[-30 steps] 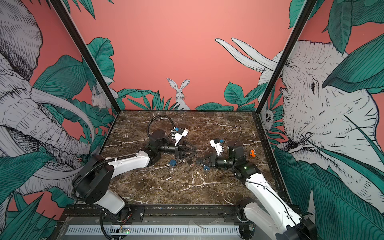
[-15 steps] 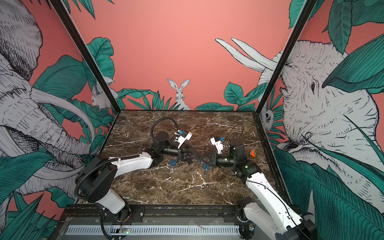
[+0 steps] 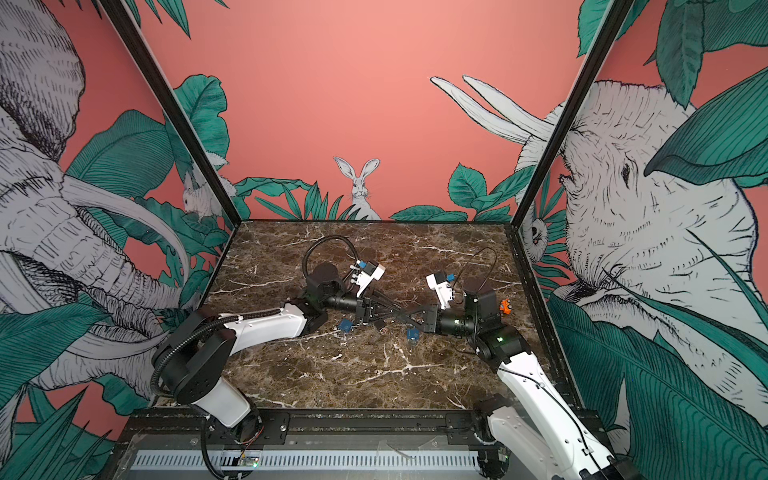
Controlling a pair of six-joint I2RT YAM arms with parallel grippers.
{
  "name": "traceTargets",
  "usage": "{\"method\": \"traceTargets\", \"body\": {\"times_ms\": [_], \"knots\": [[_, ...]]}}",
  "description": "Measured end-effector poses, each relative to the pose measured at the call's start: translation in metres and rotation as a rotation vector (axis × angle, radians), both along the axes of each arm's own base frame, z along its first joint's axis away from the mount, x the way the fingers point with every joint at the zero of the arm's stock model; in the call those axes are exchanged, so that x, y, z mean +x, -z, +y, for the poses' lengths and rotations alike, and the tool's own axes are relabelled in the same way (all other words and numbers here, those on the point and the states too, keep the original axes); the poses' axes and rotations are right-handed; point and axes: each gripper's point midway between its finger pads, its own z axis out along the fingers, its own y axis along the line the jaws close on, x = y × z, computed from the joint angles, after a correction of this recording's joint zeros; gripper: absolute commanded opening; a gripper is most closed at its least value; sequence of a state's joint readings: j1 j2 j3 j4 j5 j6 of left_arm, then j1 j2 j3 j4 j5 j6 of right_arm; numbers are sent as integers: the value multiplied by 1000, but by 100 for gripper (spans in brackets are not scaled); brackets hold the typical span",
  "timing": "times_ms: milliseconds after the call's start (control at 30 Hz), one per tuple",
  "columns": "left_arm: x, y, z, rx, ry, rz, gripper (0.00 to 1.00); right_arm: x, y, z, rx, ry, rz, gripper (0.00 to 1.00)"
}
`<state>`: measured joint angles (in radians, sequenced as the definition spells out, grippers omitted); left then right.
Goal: Lock with the key
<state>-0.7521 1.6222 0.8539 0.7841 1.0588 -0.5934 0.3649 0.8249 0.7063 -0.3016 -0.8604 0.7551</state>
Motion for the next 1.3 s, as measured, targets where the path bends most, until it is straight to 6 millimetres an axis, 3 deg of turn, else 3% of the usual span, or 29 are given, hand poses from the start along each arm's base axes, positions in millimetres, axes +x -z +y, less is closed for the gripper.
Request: {"method": "traceTargets", "body": {"times_ms": [733, 1300], "knots": [[7, 8, -5, 20, -23, 50, 34, -2, 4, -10, -53, 25, -55, 0], [9, 5, -5, 13, -30, 63, 23, 0, 4, -15, -60, 49, -62, 0]]}}
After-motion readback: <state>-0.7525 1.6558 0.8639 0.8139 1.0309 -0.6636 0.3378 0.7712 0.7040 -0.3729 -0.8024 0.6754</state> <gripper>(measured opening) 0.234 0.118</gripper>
